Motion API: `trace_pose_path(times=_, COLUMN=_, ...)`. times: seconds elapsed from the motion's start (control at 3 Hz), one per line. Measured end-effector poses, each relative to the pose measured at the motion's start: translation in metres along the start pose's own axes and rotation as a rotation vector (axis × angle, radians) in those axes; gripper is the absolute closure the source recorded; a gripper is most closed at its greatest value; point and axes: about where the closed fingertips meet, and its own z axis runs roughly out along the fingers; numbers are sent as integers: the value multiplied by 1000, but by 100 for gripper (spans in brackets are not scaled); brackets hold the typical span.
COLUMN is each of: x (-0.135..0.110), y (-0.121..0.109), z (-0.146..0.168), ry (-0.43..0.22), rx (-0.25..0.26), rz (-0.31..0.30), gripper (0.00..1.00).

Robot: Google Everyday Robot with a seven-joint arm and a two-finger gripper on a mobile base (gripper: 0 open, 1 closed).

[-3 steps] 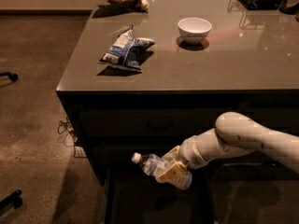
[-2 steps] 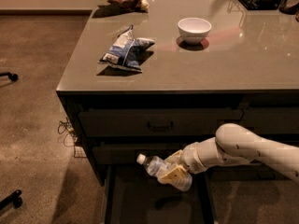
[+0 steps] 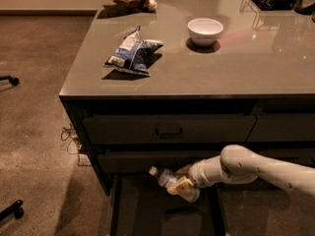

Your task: Place blue plastic bottle into bottom drawer

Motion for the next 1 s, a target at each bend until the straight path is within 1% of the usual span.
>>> trace_pose_path(times=0.33, x=23, y=-11, z=23, ry=36, rx=7, rz=31, gripper=100)
trace_pose_path(times=0.67, x=45, y=-16, z=51, ry=85, rx=-5, rz=68, gripper=100)
trace_pose_path(times=1.0, x=67, y=-17, z=87, ry=101, rx=-46, rz=110, gripper=100)
